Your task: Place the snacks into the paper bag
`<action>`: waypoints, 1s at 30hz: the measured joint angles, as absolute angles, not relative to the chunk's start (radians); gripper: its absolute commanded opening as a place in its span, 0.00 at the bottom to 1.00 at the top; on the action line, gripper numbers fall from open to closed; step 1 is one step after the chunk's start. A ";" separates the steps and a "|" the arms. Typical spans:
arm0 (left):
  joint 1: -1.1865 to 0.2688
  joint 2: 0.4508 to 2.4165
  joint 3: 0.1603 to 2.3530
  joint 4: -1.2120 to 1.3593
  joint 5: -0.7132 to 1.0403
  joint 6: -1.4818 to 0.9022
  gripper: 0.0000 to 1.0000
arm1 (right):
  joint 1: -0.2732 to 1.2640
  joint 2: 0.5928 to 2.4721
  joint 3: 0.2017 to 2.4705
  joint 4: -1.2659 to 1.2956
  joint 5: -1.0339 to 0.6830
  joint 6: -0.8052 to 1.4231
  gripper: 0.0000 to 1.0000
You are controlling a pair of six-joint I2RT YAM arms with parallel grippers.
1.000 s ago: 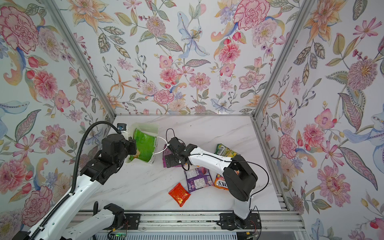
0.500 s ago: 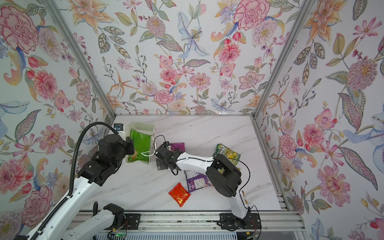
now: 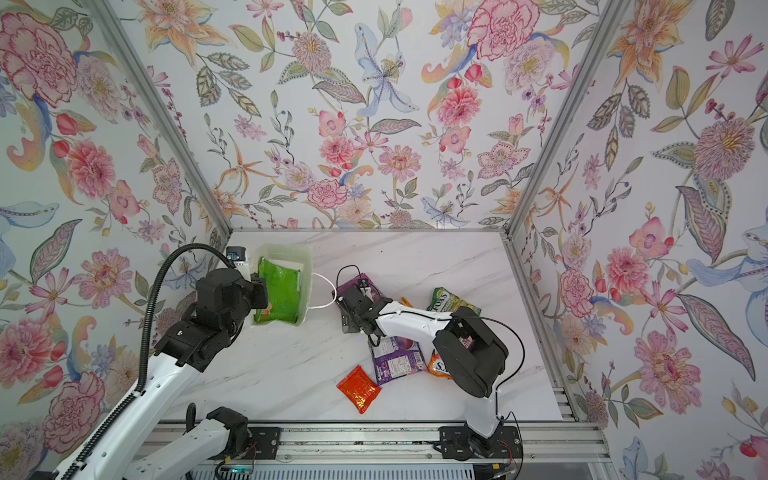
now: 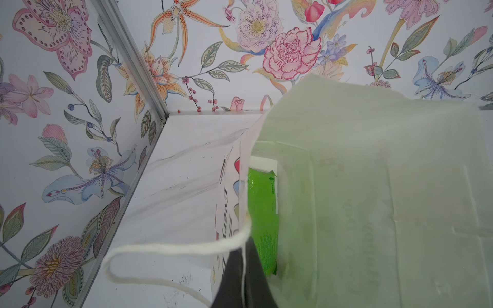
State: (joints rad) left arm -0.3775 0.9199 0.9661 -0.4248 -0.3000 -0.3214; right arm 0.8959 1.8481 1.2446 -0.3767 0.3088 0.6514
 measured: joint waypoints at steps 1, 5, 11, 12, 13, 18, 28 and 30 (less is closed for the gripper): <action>-0.377 0.920 0.966 -0.425 -0.300 -0.321 0.00 | 0.886 1.837 1.239 -0.377 0.306 0.649 0.96; -0.371 0.921 0.966 -0.425 -0.299 -0.321 0.00 | 0.846 1.769 1.198 -0.348 0.258 0.653 0.96; -0.368 0.924 0.966 -0.424 -0.295 -0.321 0.00 | 0.783 1.612 0.984 -0.093 0.074 0.822 0.91; -0.366 0.924 0.966 -0.424 -0.293 -0.321 0.00 | 0.774 1.600 0.952 -0.047 0.054 0.868 0.91; -0.364 0.925 0.966 -0.424 -0.292 -0.321 0.00 | 0.765 1.594 0.922 0.005 0.037 0.916 0.90; -0.362 0.926 0.966 -0.424 -0.292 -0.321 0.00 | 0.745 1.598 0.831 0.174 0.027 1.145 0.88; -0.360 0.926 0.961 -0.420 -0.285 -0.321 0.00 | 0.735 1.711 0.867 0.199 0.027 1.348 0.88; -0.360 0.926 0.959 -0.418 -0.281 -0.321 0.00 | 0.731 1.734 0.887 0.186 0.027 1.353 0.88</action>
